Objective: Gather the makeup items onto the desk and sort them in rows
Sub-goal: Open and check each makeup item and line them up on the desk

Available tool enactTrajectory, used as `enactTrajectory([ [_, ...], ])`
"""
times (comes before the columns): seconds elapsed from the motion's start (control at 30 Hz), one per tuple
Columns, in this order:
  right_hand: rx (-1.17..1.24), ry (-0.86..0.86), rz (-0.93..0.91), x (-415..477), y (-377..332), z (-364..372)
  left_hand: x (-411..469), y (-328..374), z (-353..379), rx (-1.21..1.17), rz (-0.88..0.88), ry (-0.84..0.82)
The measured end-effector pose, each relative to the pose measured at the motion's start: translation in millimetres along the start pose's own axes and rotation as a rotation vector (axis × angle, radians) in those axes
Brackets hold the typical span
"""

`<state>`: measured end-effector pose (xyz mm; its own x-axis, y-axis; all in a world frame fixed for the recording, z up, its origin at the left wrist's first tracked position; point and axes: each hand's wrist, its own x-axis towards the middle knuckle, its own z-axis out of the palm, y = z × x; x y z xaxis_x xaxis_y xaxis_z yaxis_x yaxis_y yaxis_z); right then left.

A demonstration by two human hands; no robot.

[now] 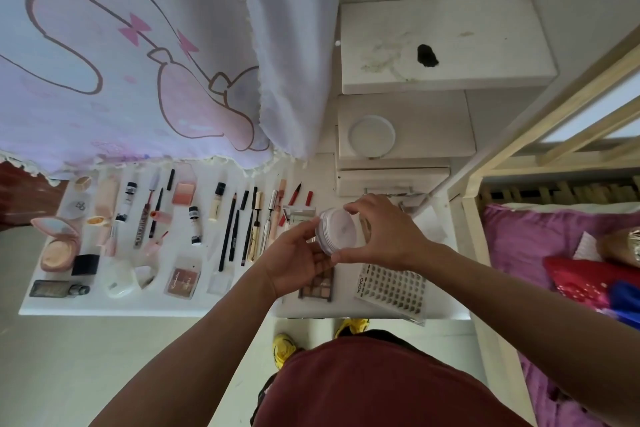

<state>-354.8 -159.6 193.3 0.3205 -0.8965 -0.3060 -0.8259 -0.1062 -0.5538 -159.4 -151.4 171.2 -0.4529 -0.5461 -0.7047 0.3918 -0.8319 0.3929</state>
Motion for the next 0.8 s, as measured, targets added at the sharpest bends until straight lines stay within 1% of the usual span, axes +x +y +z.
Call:
enactTrajectory([
  [0.2, -0.005, 0.008, 0.007, 4.4, -1.6, 0.7, 1.7, 0.5, -3.4, 0.017, 0.000, -0.031],
  [0.33, -0.023, 0.017, 0.017, 12.7, 0.2, 6.3, 1.5, 3.1, -5.1, 0.062, 0.012, 0.019],
  [0.4, -0.034, 0.009, 0.034, 19.0, 5.1, 10.2, 2.3, 3.7, -10.3, 0.129, 0.027, 0.121],
  [0.47, -0.081, -0.017, 0.058, 26.7, 11.6, 13.6, 2.6, 2.0, -20.7, 0.193, 0.044, 0.290],
  [0.57, -0.230, -0.078, 0.092, 43.1, 21.1, 23.1, -3.8, -2.6, -40.4, 0.295, 0.078, 0.523],
  [0.67, -0.381, -0.135, 0.091, 60.5, 24.9, 37.0, -17.6, -9.1, -58.3, 0.410, 0.126, 0.647],
  [0.8, -0.539, -0.185, 0.073, 76.8, 26.1, 54.9, -33.9, -21.3, -78.6, 0.550, 0.178, 0.733],
])
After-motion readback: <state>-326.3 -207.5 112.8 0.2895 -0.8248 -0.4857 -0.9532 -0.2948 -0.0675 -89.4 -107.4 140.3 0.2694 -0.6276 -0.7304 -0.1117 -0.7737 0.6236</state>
